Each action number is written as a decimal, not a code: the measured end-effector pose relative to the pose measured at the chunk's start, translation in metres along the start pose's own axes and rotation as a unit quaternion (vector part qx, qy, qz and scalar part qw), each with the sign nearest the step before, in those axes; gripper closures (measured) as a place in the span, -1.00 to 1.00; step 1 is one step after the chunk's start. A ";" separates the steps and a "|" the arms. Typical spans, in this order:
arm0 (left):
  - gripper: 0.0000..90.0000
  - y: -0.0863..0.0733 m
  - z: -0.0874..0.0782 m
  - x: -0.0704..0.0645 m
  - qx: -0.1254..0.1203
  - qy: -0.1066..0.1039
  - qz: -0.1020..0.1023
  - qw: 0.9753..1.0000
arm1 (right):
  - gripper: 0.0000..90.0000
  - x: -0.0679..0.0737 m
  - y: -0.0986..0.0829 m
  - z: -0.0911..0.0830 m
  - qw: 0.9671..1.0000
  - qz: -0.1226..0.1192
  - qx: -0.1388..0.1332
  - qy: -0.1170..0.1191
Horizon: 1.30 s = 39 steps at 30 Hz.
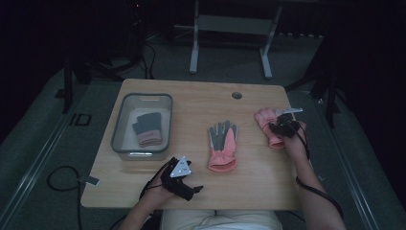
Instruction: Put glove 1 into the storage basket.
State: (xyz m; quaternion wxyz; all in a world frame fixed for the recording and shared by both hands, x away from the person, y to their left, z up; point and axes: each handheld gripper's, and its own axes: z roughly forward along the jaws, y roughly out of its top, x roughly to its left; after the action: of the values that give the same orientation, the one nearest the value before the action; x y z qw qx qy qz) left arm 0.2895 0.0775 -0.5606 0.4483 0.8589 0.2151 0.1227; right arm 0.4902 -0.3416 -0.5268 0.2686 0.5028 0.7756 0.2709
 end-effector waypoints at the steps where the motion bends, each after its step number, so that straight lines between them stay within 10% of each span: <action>1: -0.96 0.000 0.000 0.000 0.000 0.000 0.000 1.000 | 0.36 0.001 0.000 0.000 1.000 0.001 0.001 -0.001; 7: -0.96 0.000 0.000 0.000 -0.002 -0.004 0.000 1.000 | 0.86 0.004 0.004 -0.011 1.000 0.028 0.004 -0.001; 26: -0.96 0.000 0.000 0.000 0.000 0.000 0.003 1.000 | 0.89 0.046 -0.002 -0.124 0.990 0.100 -0.071 0.062; 39: -0.96 0.001 0.001 -0.001 0.001 -0.001 0.008 1.000 | 0.89 0.081 -0.038 -0.121 0.991 0.119 -0.041 0.046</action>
State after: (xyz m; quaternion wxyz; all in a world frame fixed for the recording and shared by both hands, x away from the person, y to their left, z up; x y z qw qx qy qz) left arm 0.2893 0.0760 -0.5609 0.4466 0.8611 0.2082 0.1254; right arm 0.3541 -0.2976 -0.4791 0.2194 0.5669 0.7100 0.3556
